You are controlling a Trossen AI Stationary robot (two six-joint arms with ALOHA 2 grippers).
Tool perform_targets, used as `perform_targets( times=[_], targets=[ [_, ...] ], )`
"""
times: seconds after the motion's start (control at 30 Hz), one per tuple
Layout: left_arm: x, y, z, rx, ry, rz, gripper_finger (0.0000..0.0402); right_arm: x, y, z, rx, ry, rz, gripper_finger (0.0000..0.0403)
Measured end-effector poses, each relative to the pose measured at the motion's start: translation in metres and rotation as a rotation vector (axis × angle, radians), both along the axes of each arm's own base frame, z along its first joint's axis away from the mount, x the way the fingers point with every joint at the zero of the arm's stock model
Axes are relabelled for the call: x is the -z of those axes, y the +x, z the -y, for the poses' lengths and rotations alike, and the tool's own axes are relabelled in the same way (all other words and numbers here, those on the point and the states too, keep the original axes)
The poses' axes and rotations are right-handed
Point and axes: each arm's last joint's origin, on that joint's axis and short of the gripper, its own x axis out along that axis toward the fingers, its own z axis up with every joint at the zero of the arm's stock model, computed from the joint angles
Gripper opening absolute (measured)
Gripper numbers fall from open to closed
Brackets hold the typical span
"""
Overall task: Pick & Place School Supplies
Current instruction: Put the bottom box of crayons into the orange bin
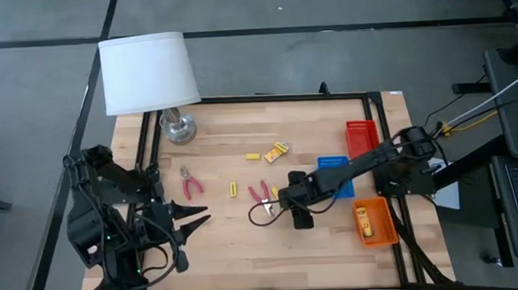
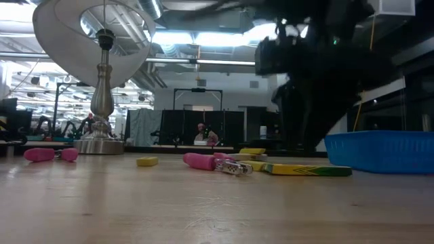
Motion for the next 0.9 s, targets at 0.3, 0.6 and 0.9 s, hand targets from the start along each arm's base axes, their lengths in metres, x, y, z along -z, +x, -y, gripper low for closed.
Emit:
perform_targets(
  times=[0.3, 0.6, 0.9],
  targets=[
    [0.0, 0.0, 0.0, 0.002, -0.009, -0.003, 0.0077, 0.004, 0.0, 0.0, 0.011, 0.019, -0.019, 0.0238],
    [0.0, -0.002, 0.001, 0.01, -0.003, -0.005, 0.0077, 0.02, -0.011, 0.004, 0.024, 0.011, -0.058, 0.0238],
    [0.0, -0.002, 0.001, 0.01, -0.004, -0.004, 0.0077, 0.027, -0.014, 0.006, 0.073, 0.024, -0.031, 0.0238]
  ],
)
